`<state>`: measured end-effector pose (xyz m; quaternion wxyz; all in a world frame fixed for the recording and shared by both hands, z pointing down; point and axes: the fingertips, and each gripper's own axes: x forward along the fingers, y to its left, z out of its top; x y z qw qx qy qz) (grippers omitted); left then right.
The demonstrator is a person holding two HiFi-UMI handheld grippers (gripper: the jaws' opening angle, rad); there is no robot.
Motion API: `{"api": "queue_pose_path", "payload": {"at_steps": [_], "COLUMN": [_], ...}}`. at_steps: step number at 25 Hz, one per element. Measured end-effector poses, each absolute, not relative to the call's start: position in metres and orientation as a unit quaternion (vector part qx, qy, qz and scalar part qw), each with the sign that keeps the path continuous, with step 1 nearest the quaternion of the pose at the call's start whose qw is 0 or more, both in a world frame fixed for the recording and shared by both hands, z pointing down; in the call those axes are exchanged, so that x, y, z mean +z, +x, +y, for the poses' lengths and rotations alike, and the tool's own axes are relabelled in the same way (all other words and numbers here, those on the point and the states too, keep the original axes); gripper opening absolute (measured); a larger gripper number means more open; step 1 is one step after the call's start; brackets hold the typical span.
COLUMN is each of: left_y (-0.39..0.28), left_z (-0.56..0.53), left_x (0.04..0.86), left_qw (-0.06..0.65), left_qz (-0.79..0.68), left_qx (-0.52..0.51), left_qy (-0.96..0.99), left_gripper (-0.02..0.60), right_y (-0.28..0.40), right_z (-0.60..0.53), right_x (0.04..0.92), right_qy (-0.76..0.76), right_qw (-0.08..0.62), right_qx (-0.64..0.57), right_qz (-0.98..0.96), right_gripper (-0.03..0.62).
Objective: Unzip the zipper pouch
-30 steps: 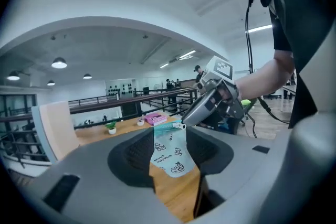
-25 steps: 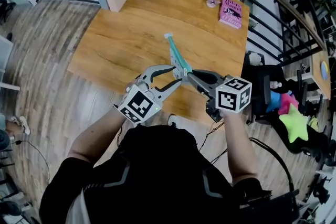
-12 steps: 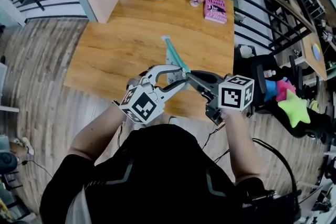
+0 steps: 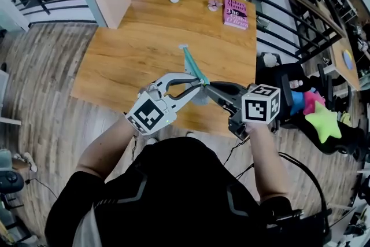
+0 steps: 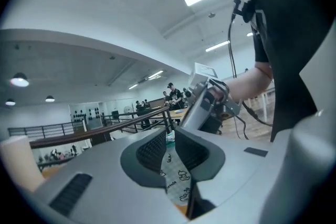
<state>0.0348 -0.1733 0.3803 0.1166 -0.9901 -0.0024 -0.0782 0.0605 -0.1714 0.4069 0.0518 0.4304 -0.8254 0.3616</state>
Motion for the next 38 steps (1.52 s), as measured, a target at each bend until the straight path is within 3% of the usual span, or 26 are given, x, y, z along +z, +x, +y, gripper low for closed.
{"api": "queue_pose_path", "payload": {"at_steps": [7, 13, 21, 29, 38], "left_y": [0.032, 0.033, 0.031, 0.022, 0.003], "left_z": [-0.178, -0.176, -0.182, -0.204, -0.238], "left_x": [0.379, 0.387, 0.39, 0.393, 0.402], "left_qw": [0.071, 0.089, 0.04, -0.03, -0.041], "left_qz": [0.003, 0.007, 0.011, 0.048, 0.101], "left_qx": [-0.072, -0.095, -0.098, -0.091, -0.105], "left_qy": [-0.995, -0.991, -0.994, -0.994, -0.988], "left_gripper": [0.072, 0.072, 0.031, 0.029, 0.029], "right_y": [0.055, 0.053, 0.053, 0.048, 0.047], "right_z": [-0.172, -0.175, -0.178, -0.179, -0.183], "right_x": [0.408, 0.404, 0.409, 0.413, 0.426], "right_qy": [0.419, 0.407, 0.406, 0.404, 0.397], "right_qw": [0.064, 0.068, 0.085, 0.145, 0.169], "right_qx": [0.355, 0.345, 0.339, 0.297, 0.294], "right_qz": [-0.834, -0.843, -0.845, -0.853, -0.853], "right_gripper": [0.046, 0.046, 0.046, 0.044, 0.044]}}
